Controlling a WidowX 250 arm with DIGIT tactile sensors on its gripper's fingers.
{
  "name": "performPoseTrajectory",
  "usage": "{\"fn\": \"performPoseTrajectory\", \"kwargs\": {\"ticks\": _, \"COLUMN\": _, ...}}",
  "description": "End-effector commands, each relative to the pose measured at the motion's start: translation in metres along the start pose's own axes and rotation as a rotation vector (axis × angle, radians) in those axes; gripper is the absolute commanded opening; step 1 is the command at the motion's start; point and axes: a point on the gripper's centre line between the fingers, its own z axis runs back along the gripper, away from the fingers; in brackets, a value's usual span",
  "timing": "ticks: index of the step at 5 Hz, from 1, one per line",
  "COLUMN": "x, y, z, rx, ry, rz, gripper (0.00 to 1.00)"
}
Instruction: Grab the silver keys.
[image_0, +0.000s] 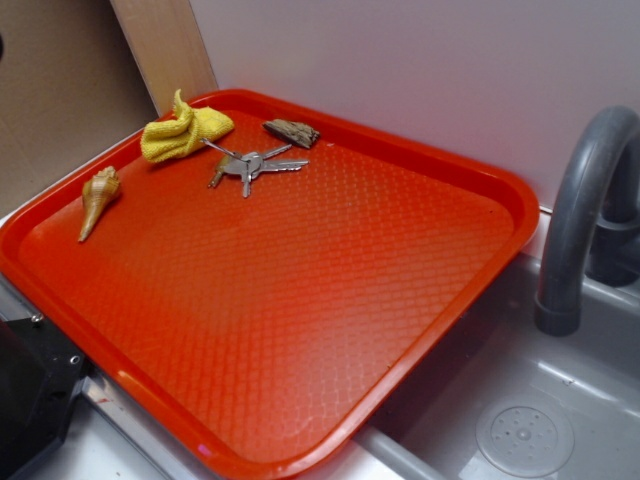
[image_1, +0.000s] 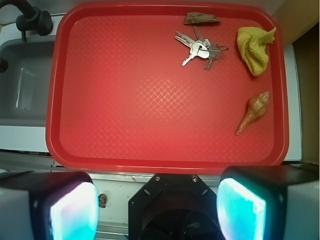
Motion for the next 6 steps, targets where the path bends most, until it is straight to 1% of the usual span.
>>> {"fn": "performPoseTrajectory", "kwargs": {"ticks": 1, "x": 0.0, "y": 0.0, "z": 0.0, "rx": 0.0, "ry": 0.0, "rz": 0.0, "gripper": 1.0}}
{"fn": "performPoseTrajectory", "kwargs": {"ticks": 2, "x": 0.043, "y": 0.019, "z": -0.009, "rx": -0.036, "ry": -0.023, "rz": 0.123, "gripper": 1.0}}
{"fn": "performPoseTrajectory", "kwargs": {"ticks": 3, "x": 0.089, "y": 0.036, "z": -0.041, "rx": 0.043, "ry": 0.0, "rz": 0.18, "gripper": 1.0}}
{"fn": "performPoseTrajectory", "kwargs": {"ticks": 4, "x": 0.101, "y": 0.06, "z": -0.059, "rx": 0.095, "ry": -0.052, "rz": 0.377, "gripper": 1.0}}
{"fn": "performPoseTrajectory", "kwargs": {"ticks": 5, "x": 0.114, "y": 0.078, "z": -0.078, "rx": 0.138, "ry": -0.079, "rz": 0.623, "gripper": 1.0}}
{"fn": "performPoseTrajectory", "kwargs": {"ticks": 6, "x": 0.118, "y": 0.097, "z": -0.094, "rx": 0.151, "ry": -0.114, "rz": 0.873, "gripper": 1.0}}
